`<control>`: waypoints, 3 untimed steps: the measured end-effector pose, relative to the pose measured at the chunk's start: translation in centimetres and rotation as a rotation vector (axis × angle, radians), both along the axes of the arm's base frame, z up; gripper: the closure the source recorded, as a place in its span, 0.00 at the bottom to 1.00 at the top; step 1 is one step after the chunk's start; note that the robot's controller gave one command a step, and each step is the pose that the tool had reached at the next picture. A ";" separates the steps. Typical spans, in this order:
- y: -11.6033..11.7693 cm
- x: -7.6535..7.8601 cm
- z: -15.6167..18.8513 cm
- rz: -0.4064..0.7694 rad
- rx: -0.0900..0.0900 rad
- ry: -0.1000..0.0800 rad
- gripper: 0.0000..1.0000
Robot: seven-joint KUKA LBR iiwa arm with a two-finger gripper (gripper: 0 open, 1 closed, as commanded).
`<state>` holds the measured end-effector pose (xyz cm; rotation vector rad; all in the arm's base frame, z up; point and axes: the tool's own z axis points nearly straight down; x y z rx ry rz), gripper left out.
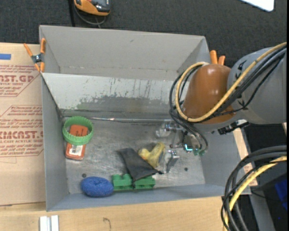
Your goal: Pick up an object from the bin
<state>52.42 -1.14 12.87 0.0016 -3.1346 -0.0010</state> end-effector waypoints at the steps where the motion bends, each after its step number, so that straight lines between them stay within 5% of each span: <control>1: 0.0 0.2 0.4 0.000 0.000 -0.007 0.00; 2: 2.2 -1.0 -5.1 0.204 -0.004 -0.019 1.00; 3: 2.2 -1.0 -5.1 0.204 -0.004 -0.019 1.00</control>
Offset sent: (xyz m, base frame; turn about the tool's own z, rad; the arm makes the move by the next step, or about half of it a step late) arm -0.0153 0.0243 -0.0587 -0.2080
